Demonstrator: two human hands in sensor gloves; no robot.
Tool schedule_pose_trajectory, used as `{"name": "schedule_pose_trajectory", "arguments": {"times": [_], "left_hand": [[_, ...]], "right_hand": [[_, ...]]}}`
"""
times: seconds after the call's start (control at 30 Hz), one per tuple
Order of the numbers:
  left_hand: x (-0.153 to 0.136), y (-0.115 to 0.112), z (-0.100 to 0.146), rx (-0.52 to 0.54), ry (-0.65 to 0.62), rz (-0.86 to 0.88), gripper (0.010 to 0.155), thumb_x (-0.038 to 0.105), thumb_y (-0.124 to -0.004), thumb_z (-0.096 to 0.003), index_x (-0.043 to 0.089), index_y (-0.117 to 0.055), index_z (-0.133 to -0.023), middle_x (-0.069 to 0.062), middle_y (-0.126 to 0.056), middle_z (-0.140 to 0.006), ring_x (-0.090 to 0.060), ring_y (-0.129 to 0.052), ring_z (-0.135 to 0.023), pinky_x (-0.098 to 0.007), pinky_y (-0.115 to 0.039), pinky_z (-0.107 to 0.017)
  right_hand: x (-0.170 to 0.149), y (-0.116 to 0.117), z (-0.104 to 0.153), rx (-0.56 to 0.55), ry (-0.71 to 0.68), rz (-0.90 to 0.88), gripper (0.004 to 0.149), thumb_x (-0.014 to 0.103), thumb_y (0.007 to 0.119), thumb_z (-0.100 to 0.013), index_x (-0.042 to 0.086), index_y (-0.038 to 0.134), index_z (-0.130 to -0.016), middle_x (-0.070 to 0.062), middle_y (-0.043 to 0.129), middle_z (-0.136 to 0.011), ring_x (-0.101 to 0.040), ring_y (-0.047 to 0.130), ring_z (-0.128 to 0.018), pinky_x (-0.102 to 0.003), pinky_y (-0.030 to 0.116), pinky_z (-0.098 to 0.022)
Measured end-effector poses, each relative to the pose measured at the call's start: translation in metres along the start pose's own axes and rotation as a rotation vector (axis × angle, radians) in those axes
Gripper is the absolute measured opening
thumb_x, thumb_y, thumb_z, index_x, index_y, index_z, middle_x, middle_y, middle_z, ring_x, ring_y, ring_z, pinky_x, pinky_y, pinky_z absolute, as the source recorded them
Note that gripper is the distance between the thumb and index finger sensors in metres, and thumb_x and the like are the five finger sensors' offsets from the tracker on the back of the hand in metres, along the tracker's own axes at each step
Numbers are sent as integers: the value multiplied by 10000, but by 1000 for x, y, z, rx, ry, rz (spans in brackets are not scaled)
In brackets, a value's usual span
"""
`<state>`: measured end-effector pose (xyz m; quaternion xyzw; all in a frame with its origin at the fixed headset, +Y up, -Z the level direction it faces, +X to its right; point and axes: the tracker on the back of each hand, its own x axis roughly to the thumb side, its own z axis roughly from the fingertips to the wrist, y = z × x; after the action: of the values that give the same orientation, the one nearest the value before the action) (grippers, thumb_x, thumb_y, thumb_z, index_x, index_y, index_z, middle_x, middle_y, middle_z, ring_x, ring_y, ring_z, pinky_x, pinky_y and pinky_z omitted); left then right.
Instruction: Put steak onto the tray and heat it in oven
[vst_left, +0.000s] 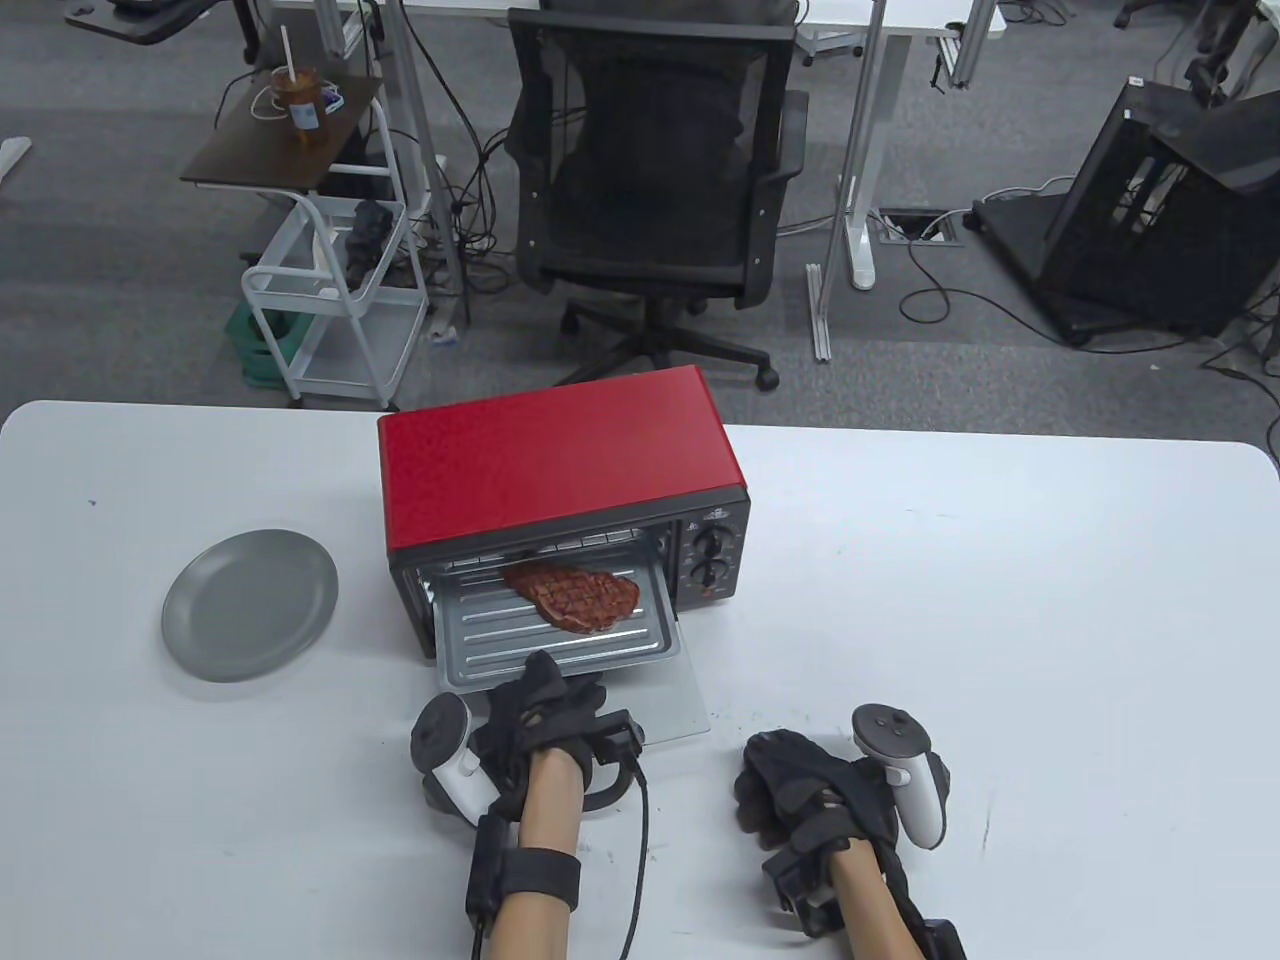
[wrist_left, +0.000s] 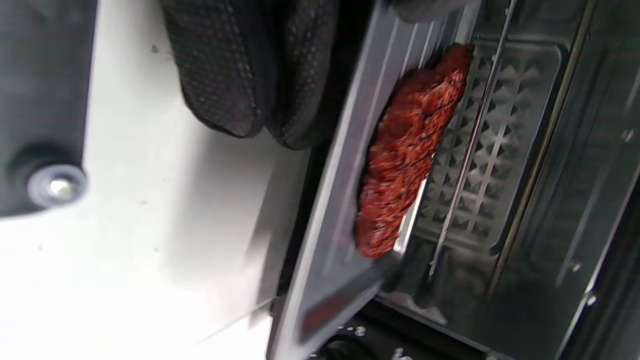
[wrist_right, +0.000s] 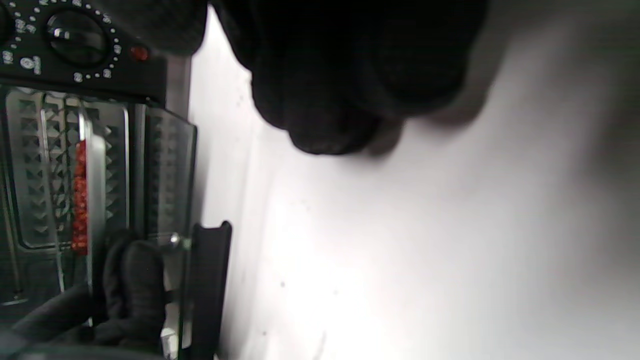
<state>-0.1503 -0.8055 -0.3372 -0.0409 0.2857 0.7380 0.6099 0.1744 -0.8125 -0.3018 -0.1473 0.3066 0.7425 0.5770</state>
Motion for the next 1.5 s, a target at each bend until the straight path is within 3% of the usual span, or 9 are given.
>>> {"name": "schedule_pose_trajectory", "arguments": {"times": [0.2,0.47,0.73,0.97,1.3,1.5], "left_hand": [[14,-2,-9,26,69,-222,769,506,-616,-480,224,-162,-1033,60,-785,-824,-147,-1085,-407,-315,-928,-302],[40,-1,-27,4,47,-641,811,597,-538,-428,142,-230,-1024,153,-912,-605,-108,-1099,-218,-268,-928,-100],[58,-8,-33,169,26,-969,850,691,-469,-369,133,-393,-1005,236,-913,-436,-14,-1055,-82,-225,-903,-24],[68,-9,-39,265,12,-1082,777,749,-458,-362,235,-510,-942,276,-916,-365,-21,-1034,-37,-241,-895,-34],[80,-9,-48,341,24,-1168,674,788,-408,-390,361,-534,-896,319,-907,-341,-32,-1036,-62,-254,-906,-95],[78,-5,-51,338,25,-1110,613,790,-407,-422,399,-527,-879,332,-883,-383,-32,-1030,-57,-255,-901,-91]], "right_hand": [[0,0,-1,-1,-3,3,563,490,640,-519,111,578,-930,-31,808,-751,-146,955,-507,-250,867,-318],[-1,0,-2,-2,-5,4,563,487,643,-518,110,578,-931,-31,808,-751,-148,955,-506,-251,868,-317],[-1,-1,-3,-7,-16,15,562,478,645,-518,106,575,-934,-33,804,-755,-146,952,-508,-253,866,-319],[-2,0,-4,-5,-17,16,561,476,645,-518,108,574,-935,-34,802,-758,-146,951,-509,-253,866,-320],[-3,0,-5,-7,-19,19,560,475,645,-517,109,575,-935,-32,802,-757,-145,951,-508,-253,865,-320],[-4,0,-5,-11,-20,24,558,475,644,-517,112,576,-935,-30,802,-758,-142,951,-508,-250,865,-319]]}}
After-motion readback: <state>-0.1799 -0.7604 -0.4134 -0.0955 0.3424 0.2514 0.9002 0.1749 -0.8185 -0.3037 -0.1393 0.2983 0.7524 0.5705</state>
